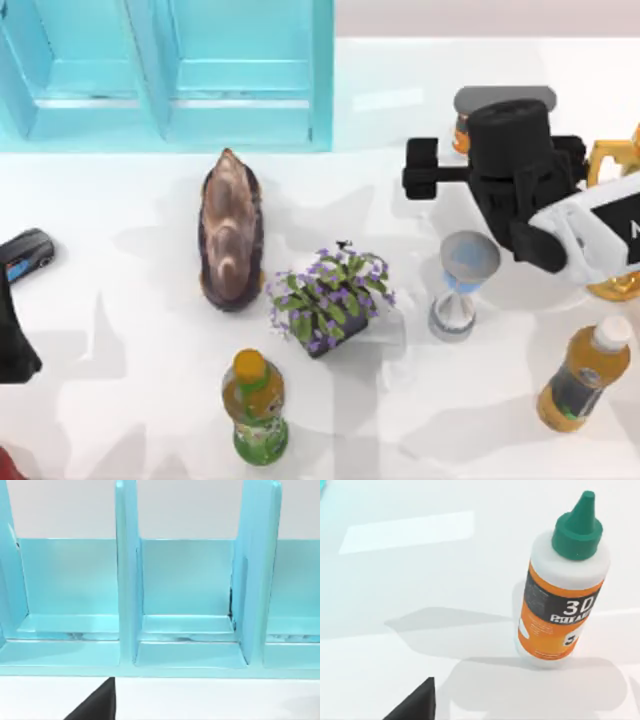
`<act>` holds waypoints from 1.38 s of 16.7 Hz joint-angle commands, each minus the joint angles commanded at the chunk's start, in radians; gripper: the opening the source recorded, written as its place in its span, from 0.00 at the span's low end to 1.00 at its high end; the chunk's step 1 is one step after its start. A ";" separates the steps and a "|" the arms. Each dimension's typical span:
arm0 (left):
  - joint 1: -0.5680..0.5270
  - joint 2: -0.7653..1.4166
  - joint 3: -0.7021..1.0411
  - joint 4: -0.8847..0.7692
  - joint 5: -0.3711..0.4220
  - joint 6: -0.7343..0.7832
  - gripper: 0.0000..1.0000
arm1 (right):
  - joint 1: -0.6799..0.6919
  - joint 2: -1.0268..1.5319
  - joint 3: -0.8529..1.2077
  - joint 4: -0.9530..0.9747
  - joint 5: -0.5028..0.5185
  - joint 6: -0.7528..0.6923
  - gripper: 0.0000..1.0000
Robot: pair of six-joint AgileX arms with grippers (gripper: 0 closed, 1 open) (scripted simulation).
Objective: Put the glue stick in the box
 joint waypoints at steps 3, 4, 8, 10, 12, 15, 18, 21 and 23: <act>0.000 0.000 0.000 0.000 0.000 0.000 1.00 | 0.006 0.031 0.064 -0.038 0.009 0.007 1.00; 0.000 0.000 0.000 0.000 0.000 0.000 1.00 | 0.010 0.049 0.098 -0.053 0.013 0.009 1.00; 0.000 0.000 0.000 0.000 0.000 0.000 1.00 | -0.005 0.163 0.237 -0.071 0.001 0.000 1.00; 0.000 0.000 0.000 0.000 0.000 0.000 1.00 | -0.036 0.247 0.300 -0.047 -0.025 -0.018 1.00; 0.000 0.000 0.000 0.000 0.000 0.000 1.00 | -0.072 0.317 0.349 -0.021 -0.055 -0.039 1.00; 0.000 0.000 0.000 0.000 0.000 0.000 1.00 | -0.098 0.348 0.377 -0.009 -0.076 -0.054 1.00; 0.000 0.000 0.000 0.000 0.000 0.000 1.00 | -0.098 0.348 0.377 -0.009 -0.076 -0.054 1.00; 0.000 0.000 0.000 0.000 0.000 0.000 1.00 | -0.098 0.348 0.377 -0.009 -0.076 -0.054 0.77; 0.000 0.000 0.000 0.000 0.000 0.000 1.00 | -0.098 0.348 0.377 -0.009 -0.076 -0.054 0.62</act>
